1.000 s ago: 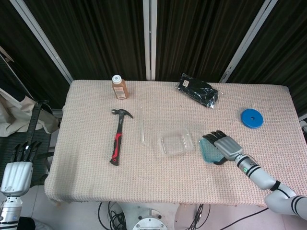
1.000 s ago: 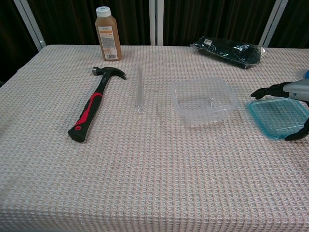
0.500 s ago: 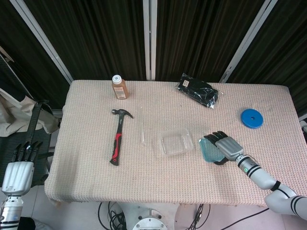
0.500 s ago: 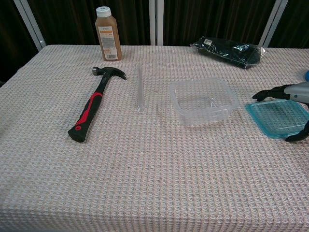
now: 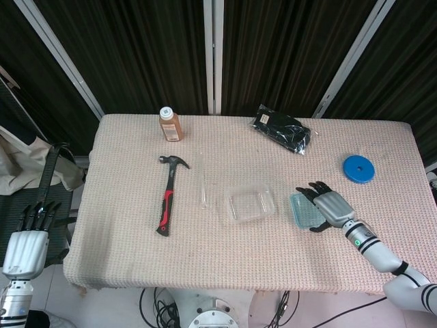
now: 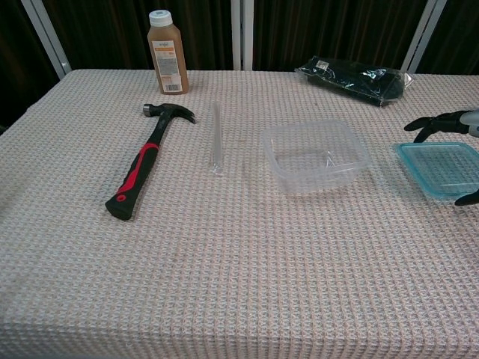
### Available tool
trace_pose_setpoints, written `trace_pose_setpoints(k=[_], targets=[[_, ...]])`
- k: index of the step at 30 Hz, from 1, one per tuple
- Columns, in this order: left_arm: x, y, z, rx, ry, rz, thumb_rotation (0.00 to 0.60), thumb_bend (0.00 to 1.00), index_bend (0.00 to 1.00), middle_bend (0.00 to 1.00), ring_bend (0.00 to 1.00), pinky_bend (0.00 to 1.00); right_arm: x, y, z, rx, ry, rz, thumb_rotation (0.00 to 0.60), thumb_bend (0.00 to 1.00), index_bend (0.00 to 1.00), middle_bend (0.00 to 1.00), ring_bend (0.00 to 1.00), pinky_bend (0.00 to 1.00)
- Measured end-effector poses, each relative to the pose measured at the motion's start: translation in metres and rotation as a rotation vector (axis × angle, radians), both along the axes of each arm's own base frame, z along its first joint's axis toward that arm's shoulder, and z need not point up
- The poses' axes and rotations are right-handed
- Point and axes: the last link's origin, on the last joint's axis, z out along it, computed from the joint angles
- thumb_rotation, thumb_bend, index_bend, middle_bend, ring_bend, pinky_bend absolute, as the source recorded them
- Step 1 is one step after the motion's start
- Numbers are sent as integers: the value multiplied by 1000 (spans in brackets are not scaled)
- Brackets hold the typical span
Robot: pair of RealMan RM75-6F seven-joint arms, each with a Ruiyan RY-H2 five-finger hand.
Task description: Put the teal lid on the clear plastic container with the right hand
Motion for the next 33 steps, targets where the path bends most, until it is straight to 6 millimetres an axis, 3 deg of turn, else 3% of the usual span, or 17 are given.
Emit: trace_pose_setpoints(k=[6, 10, 15, 21, 33], targets=[[1, 0, 0, 2, -4, -7, 600, 0, 77, 67, 0, 0, 20, 7, 24, -39, -19, 51, 600, 43, 0, 410, 18, 0], [0, 0, -1, 2, -9, -14, 600, 0, 78, 67, 0, 0, 49, 14, 34, -46, -34, 91, 600, 65, 0, 411, 19, 0], [-2, 1, -3, -2, -16, -21, 600, 0, 78, 67, 0, 0, 93, 17, 33, -33, -46, 110, 600, 71, 0, 406, 19, 0], [-8, 1, -1, 1, -29, -23, 600, 0, 78, 67, 0, 0, 126, 5, 21, -29, -15, 64, 600, 79, 0, 403, 19, 0], [-19, 5, -2, -5, -52, -24, 600, 0, 77, 67, 0, 0, 198, -6, -42, 40, 40, 57, 600, 106, 0, 398, 19, 0]])
